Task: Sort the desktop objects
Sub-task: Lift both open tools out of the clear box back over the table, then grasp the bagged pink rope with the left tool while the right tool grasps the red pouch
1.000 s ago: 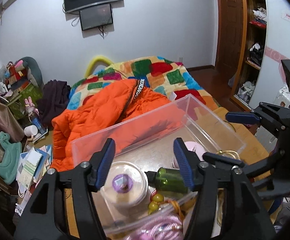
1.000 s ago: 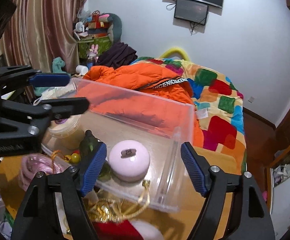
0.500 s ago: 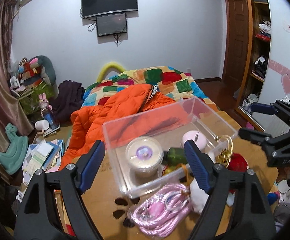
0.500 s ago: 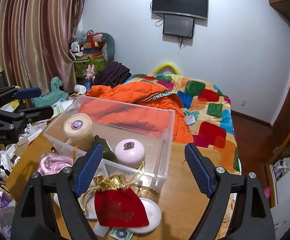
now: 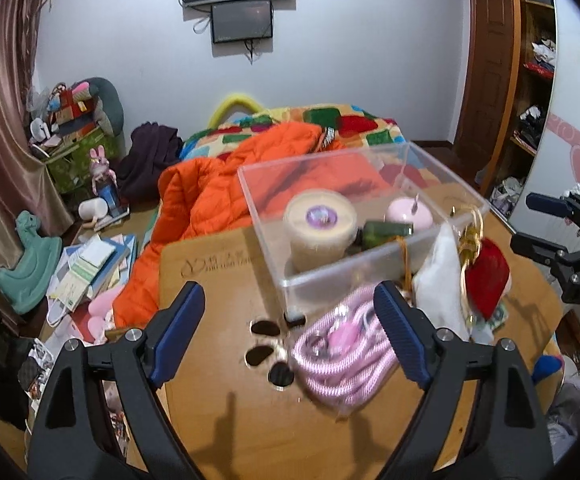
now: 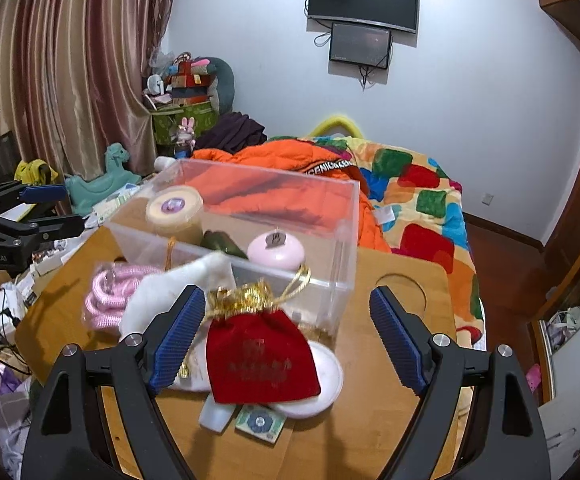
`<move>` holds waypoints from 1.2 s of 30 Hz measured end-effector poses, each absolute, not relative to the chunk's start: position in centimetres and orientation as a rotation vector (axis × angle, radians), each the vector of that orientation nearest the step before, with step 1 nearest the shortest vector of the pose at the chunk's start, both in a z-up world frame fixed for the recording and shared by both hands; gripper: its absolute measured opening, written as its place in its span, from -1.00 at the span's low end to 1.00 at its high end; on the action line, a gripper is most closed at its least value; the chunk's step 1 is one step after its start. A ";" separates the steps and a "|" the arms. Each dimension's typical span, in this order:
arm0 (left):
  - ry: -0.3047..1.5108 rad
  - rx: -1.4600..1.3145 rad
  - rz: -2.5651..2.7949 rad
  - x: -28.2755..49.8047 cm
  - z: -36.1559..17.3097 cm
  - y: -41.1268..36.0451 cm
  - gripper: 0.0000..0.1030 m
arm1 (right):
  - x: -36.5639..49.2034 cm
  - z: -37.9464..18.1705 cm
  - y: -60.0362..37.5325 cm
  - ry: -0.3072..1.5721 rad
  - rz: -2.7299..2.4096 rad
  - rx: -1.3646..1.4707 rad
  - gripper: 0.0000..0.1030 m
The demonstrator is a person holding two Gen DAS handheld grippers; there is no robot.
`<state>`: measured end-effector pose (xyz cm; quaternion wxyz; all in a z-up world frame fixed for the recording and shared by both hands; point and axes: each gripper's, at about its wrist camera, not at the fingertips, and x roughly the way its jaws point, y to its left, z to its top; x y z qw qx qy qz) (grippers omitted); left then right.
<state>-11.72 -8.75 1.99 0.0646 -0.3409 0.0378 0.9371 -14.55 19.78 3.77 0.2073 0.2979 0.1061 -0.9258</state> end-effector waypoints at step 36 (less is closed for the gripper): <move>0.424 -1.213 2.394 -14.8 -6.8 -3.0 0.92 | -16.5 -2.4 17.3 0.385 -2.395 0.978 0.47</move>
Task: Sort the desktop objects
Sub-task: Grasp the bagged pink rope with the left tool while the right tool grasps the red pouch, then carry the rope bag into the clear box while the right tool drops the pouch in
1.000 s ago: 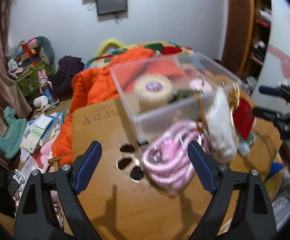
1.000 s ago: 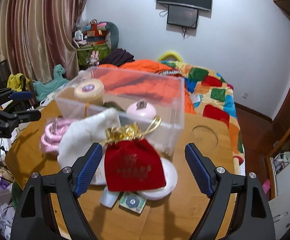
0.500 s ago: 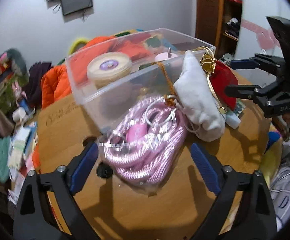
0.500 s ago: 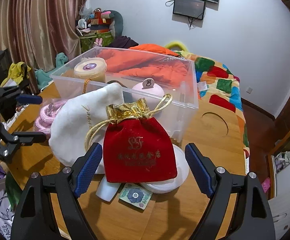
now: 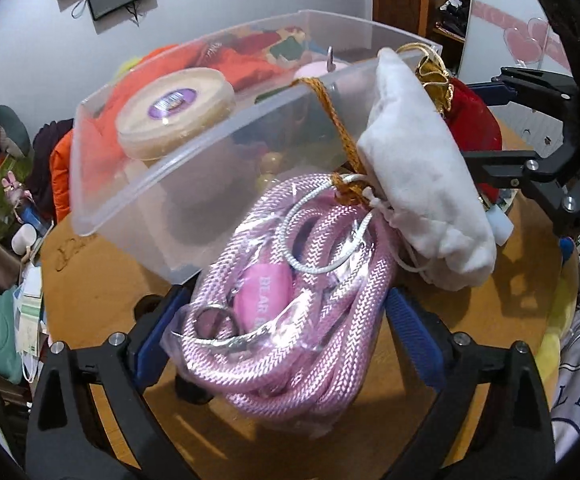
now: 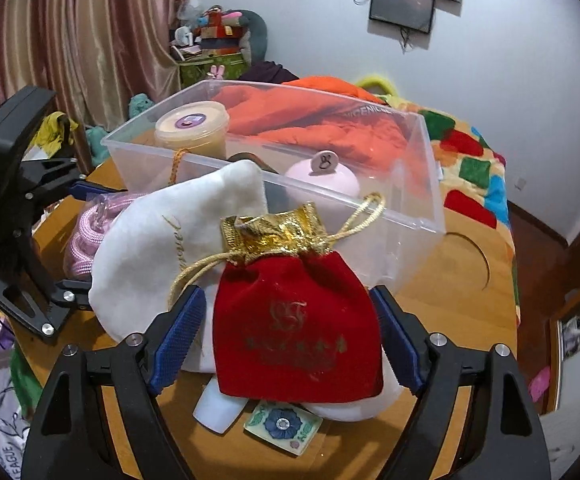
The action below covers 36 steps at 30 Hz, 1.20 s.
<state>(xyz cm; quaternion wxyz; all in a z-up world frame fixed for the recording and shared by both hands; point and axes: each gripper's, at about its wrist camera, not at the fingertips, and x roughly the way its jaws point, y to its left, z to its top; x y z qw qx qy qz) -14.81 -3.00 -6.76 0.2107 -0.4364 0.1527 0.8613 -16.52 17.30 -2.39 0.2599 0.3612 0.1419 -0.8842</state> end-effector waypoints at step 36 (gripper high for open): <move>0.080 -1.071 2.752 -9.4 -3.2 -7.6 0.13 | -14.1 2.7 20.3 0.164 -2.429 0.838 -0.49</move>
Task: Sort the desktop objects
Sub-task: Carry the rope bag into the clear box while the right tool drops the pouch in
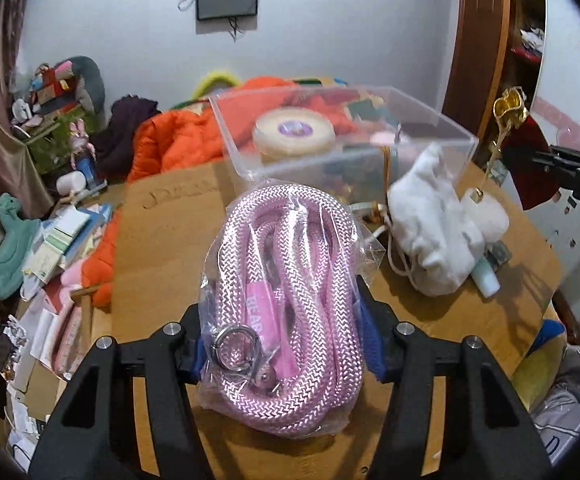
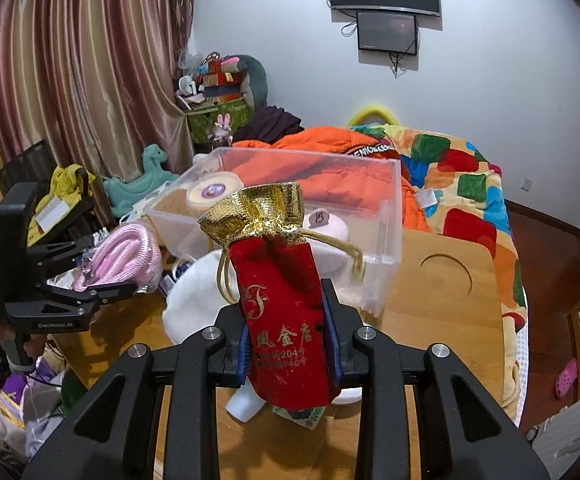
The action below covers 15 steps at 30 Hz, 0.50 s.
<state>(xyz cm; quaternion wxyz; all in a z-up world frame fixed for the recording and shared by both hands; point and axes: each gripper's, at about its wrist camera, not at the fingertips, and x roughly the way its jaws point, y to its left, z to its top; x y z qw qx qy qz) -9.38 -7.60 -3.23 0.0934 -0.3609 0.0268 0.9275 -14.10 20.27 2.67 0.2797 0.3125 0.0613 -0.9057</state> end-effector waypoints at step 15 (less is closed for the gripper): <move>-0.033 -0.875 2.811 -11.7 2.4 -8.5 0.13 | -17.4 5.2 19.4 0.103 -2.448 0.780 -0.49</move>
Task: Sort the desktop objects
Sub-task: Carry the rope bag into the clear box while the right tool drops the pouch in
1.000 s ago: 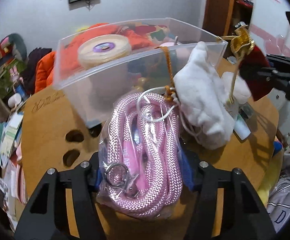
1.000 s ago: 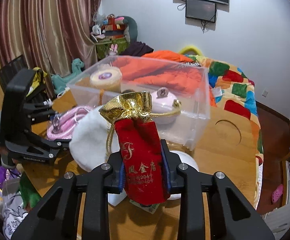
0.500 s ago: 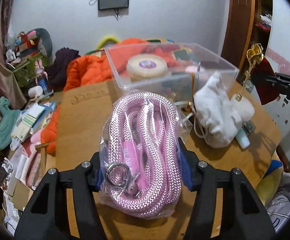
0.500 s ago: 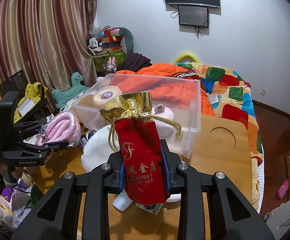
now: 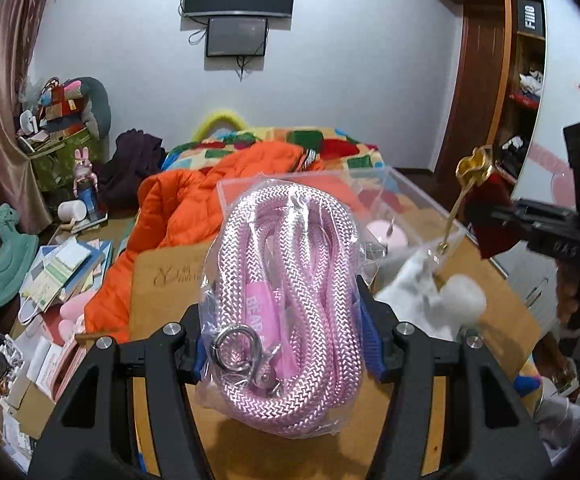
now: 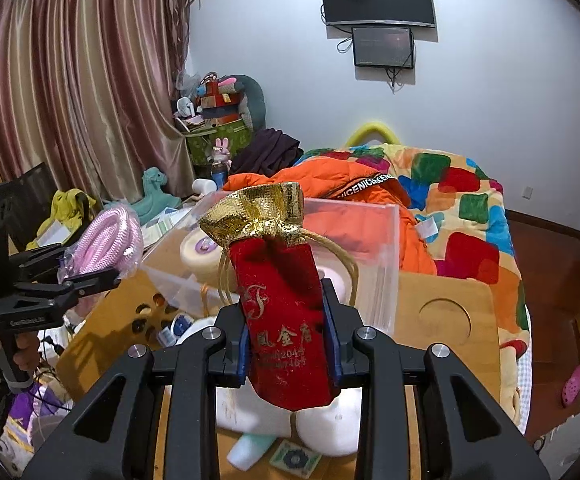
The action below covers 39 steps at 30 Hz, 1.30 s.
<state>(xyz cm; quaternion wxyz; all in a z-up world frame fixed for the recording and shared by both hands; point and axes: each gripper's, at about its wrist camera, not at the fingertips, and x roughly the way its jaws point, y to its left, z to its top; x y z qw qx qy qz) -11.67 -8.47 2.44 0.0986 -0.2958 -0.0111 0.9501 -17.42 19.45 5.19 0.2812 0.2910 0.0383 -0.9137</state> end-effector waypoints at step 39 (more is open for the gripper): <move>-0.022 -1.028 2.693 -24.2 1.2 -5.5 0.13 | -27.7 1.0 14.9 0.161 -2.401 0.953 -0.44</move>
